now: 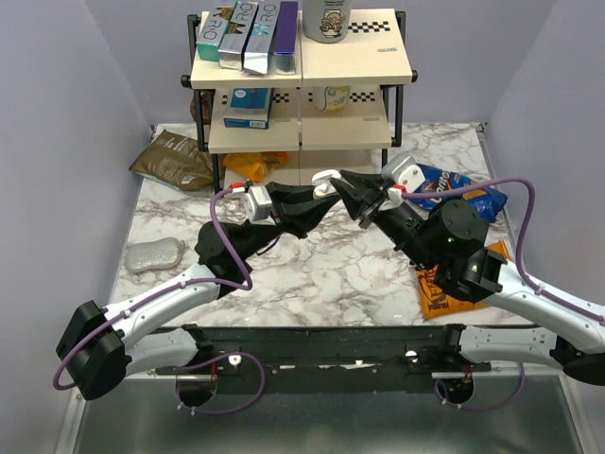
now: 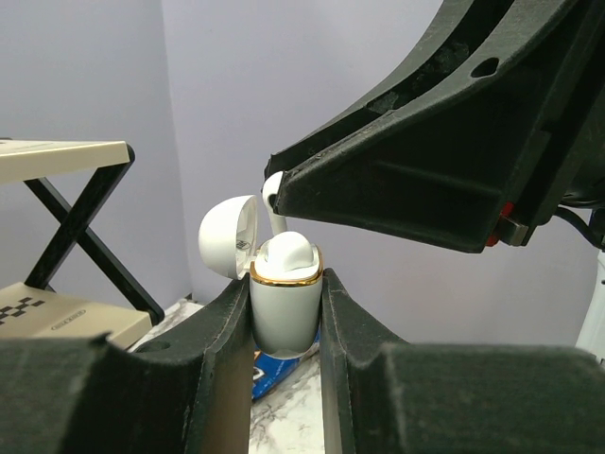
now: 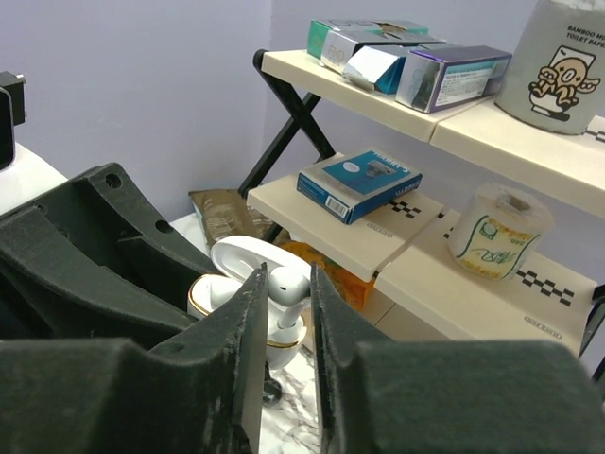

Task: Insert the wireless bluetooth earbuds into the charging case
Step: Place the earbud in the charging case, then close the charging case.

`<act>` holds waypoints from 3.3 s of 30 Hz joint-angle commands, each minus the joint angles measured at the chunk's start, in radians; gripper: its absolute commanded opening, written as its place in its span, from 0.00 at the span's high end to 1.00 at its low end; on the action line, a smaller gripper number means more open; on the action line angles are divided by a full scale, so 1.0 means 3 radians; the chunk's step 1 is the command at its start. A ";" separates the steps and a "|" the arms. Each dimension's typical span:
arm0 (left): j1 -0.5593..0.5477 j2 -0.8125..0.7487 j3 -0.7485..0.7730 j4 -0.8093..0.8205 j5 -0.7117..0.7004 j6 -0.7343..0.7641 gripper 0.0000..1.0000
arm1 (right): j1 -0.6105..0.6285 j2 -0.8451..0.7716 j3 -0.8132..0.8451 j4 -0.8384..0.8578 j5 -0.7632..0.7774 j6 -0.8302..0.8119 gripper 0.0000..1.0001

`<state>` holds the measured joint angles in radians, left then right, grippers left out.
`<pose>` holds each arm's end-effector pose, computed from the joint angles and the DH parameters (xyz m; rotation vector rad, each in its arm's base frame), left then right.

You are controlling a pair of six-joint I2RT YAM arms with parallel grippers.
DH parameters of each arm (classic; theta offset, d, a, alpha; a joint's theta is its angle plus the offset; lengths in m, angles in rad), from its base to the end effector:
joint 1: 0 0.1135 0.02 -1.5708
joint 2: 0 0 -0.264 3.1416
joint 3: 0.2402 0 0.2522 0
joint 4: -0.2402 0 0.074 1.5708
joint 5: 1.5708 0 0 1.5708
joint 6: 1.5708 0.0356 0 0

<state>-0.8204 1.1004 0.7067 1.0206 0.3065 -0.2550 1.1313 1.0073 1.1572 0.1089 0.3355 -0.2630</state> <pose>0.1538 -0.1807 0.3736 0.5655 0.8697 -1.1281 0.1026 0.1907 0.4601 -0.6217 1.1925 0.5160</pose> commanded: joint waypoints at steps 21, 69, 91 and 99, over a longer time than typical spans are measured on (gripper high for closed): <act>-0.0001 -0.0048 0.0017 0.0198 0.0001 0.0027 1.00 | 0.0023 0.0017 0.0310 -0.0322 -0.0019 0.0309 0.38; -0.0006 -0.0528 -0.0101 -0.0672 0.0758 0.0584 1.00 | 0.0013 0.0769 0.1609 -0.2465 -0.0295 0.0693 0.99; -0.0006 -0.0498 -0.0075 -0.0656 0.0517 0.0620 1.00 | 0.0018 0.0590 0.1302 -0.2480 -0.0397 0.0851 0.99; -0.0006 -0.0487 -0.0121 -0.0778 0.0405 0.0559 1.00 | 0.0008 0.0233 0.1057 -0.1996 0.0336 0.1091 0.99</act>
<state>-0.8223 0.9596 0.6487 0.7673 0.4877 -0.0898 1.1313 1.1633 1.5303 -0.5774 0.2680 0.0044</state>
